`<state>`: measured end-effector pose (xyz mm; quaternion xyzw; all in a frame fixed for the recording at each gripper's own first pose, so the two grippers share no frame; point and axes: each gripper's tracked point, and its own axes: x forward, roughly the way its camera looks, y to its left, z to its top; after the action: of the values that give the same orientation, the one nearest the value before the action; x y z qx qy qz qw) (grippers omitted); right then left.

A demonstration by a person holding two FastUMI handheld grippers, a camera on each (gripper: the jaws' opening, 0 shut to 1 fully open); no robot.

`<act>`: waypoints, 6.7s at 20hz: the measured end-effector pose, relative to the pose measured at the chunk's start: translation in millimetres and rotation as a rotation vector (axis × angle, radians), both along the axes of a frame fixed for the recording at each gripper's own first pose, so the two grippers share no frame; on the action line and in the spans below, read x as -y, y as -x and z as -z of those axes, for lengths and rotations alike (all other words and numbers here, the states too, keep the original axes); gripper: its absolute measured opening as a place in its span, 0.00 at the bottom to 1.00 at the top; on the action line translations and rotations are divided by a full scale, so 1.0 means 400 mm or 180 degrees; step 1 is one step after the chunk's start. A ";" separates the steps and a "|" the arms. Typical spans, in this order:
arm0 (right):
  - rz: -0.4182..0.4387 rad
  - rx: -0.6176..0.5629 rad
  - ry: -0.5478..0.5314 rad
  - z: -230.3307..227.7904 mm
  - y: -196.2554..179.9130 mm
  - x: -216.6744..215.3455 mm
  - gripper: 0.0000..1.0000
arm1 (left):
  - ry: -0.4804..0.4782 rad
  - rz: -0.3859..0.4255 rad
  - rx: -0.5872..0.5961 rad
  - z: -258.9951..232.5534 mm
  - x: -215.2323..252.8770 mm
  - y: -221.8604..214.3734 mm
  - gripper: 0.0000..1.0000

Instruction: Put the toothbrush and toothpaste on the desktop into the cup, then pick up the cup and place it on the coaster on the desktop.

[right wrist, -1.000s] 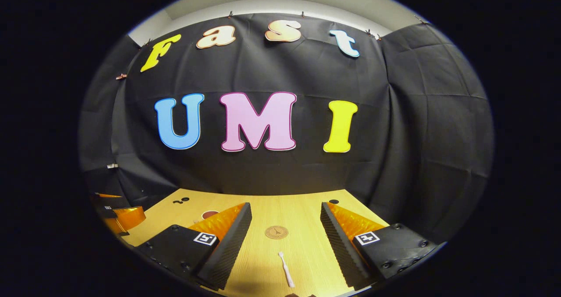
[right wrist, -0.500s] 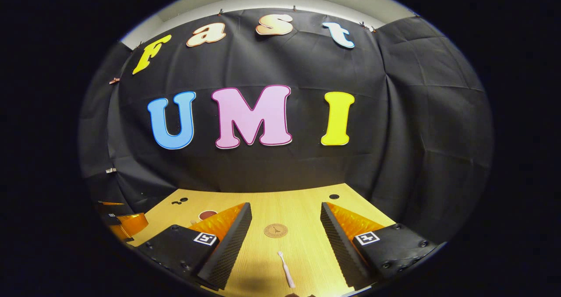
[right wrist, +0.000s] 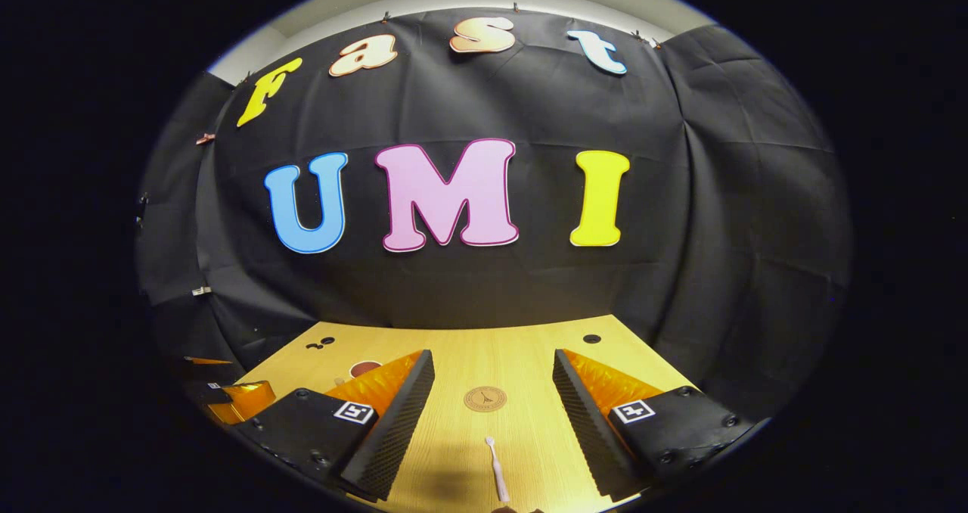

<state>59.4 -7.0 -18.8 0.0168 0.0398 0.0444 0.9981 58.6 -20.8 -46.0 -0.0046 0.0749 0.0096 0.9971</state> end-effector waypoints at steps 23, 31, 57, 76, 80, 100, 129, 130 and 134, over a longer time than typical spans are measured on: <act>-0.0628 -0.0613 0.0115 0.216 -0.189 -0.001 0.97 | -0.0020 -0.0213 -0.1344 0.516 0.012 -0.209 0.91; -0.0750 -0.0875 0.0138 0.314 -0.193 -0.006 0.97 | 0.0053 -0.0271 -0.1514 0.582 0.004 -0.231 0.87; -0.0627 -0.2095 0.0529 0.669 -0.122 0.018 0.97 | 0.0109 0.0035 -0.1239 0.493 0.012 -0.235 0.19; -0.0409 -0.2725 0.0612 0.804 -0.052 0.032 0.57 | 0.0492 0.0163 -0.0919 0.356 0.022 -0.103 0.24; -0.0503 -0.2693 0.0629 0.812 -0.049 0.025 0.18 | 0.0495 0.0249 -0.0913 0.348 0.035 -0.084 0.19; -0.0843 -0.2248 0.0151 0.596 -0.137 -0.008 0.05 | 0.0748 0.0373 -0.0223 0.094 0.021 -0.250 0.19; -0.1267 -0.2144 0.0050 0.526 -0.231 -0.050 0.05 | 0.0780 -0.0100 0.0637 0.080 -0.049 -0.821 0.23; -0.1281 -0.2145 0.0026 0.528 -0.230 -0.059 0.05 | 0.0807 -0.0111 0.0568 0.100 -0.047 -0.816 0.24; -0.1342 -0.2064 -0.0022 0.512 -0.240 -0.090 0.05 | 0.0695 -0.0167 0.0573 0.089 -0.054 -0.732 0.78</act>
<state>155.5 29.1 -223.7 0.0248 0.3557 0.2411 0.9026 351.6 0.9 -81.6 -0.1159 -0.0144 0.0270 0.9928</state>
